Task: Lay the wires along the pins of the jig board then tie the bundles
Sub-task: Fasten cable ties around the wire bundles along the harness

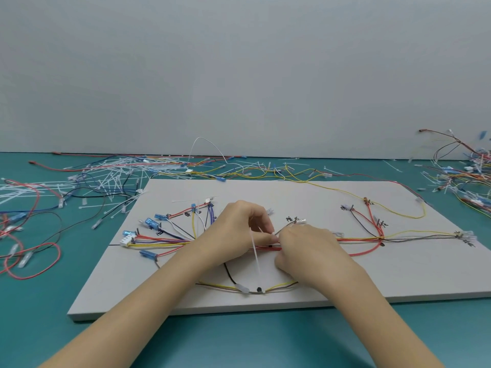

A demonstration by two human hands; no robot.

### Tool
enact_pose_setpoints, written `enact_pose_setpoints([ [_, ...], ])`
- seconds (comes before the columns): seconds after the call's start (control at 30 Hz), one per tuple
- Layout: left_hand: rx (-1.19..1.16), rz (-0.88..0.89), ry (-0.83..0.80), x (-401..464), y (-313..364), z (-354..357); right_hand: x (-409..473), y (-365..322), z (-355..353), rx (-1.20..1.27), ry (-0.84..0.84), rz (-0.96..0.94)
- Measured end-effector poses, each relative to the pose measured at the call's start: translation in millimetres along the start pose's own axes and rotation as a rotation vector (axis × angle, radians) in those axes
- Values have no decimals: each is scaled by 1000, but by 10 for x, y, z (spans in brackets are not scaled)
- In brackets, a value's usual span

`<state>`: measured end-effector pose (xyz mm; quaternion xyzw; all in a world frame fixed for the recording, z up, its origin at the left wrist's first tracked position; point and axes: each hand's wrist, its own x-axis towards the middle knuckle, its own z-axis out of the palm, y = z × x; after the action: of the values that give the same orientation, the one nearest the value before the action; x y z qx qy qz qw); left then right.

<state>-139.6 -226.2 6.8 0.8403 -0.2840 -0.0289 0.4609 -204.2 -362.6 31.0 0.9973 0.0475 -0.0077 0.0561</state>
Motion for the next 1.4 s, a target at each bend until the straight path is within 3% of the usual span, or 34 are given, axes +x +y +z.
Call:
enact_pose_setpoints([
  [0.37, 231, 143, -46, -70, 53, 86, -15, 66, 82, 112, 98, -45],
  [0.57, 347, 219, -29, -74, 21, 126, -25, 134, 93, 165, 39, -70],
  [1.07, 267, 217, 15, -89, 29, 131, 46, 395, 117, 705, -92, -58],
  [1.4, 54, 91, 83, -48, -18, 141, 99, 370, 120, 1076, 46, -75],
])
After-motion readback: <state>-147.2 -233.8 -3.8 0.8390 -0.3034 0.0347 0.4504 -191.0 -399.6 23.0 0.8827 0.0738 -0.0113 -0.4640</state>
